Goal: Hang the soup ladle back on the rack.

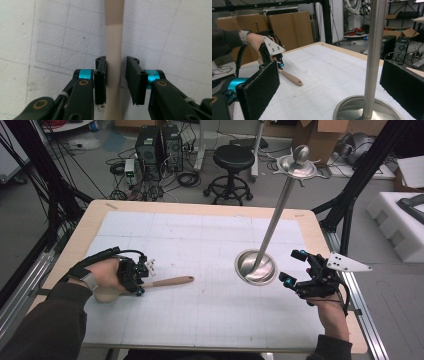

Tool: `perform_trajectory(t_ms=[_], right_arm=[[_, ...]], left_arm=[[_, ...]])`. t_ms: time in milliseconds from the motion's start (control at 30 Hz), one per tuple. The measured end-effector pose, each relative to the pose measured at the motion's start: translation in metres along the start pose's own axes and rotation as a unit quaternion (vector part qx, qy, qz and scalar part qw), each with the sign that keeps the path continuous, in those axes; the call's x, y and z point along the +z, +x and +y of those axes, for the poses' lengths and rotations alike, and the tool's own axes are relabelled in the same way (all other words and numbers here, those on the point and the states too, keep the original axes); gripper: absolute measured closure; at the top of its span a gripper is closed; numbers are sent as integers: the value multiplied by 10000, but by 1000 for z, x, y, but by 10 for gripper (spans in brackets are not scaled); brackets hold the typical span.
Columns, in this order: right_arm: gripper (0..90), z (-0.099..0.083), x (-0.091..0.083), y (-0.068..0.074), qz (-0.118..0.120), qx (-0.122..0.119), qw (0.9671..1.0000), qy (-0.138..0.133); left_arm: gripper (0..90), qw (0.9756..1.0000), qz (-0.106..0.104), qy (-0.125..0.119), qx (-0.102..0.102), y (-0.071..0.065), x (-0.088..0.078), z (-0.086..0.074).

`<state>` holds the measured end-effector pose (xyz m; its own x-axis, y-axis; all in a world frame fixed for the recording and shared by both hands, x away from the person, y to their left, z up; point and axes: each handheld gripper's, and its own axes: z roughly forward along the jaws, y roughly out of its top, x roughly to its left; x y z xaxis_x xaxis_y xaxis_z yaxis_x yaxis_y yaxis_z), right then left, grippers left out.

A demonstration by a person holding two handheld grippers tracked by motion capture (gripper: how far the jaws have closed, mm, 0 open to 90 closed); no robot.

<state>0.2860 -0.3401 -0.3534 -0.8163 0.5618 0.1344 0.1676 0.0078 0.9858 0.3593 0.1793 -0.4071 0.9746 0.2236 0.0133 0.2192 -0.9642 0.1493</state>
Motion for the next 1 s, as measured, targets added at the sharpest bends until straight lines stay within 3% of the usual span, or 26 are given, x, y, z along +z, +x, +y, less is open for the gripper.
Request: perform_trajectory(t_ms=[133, 267, 433, 467, 500, 533, 667, 767, 1000], right_arm=[[16, 0, 0, 1, -1, 6, 10000, -7], [16, 1, -1, 1, -9, 15, 10000, -8], [16, 0, -2, 1, -5, -1, 10000, -5], [16, 0, -3, 0, -33, 2, 10000, -23], [16, 0, -3, 0, -33, 2, 10000, -23], [16, -1, -5, 0, -50, 36, 10000, -26], [16, -1, -7, -1, -80, 54, 9999, -37], [16, -2, -7, -1, -89, 47, 9999, -28], [16, -1, -5, -1, -81, 28, 10000, -41]], left_arm=[[774, 10000, 12, 55, 25, 1, 0, 1], [778, 10000, 8, -3, 65, 1, -1, 0], [780, 9997, 77, -187, -97, 3, -2, -5], [780, 9990, 197, -359, -190, 5, -7, -7], [780, 9990, 197, -359, -190, 5, -7, -7], [780, 9979, 209, -550, -265, 6, -11, -9], [780, 9908, 267, -1206, -547, 8, -25, -16], [780, 9832, 345, -1638, -721, 7, -34, -23], [780, 9610, 422, -2505, -1091, 2, -44, -36]])
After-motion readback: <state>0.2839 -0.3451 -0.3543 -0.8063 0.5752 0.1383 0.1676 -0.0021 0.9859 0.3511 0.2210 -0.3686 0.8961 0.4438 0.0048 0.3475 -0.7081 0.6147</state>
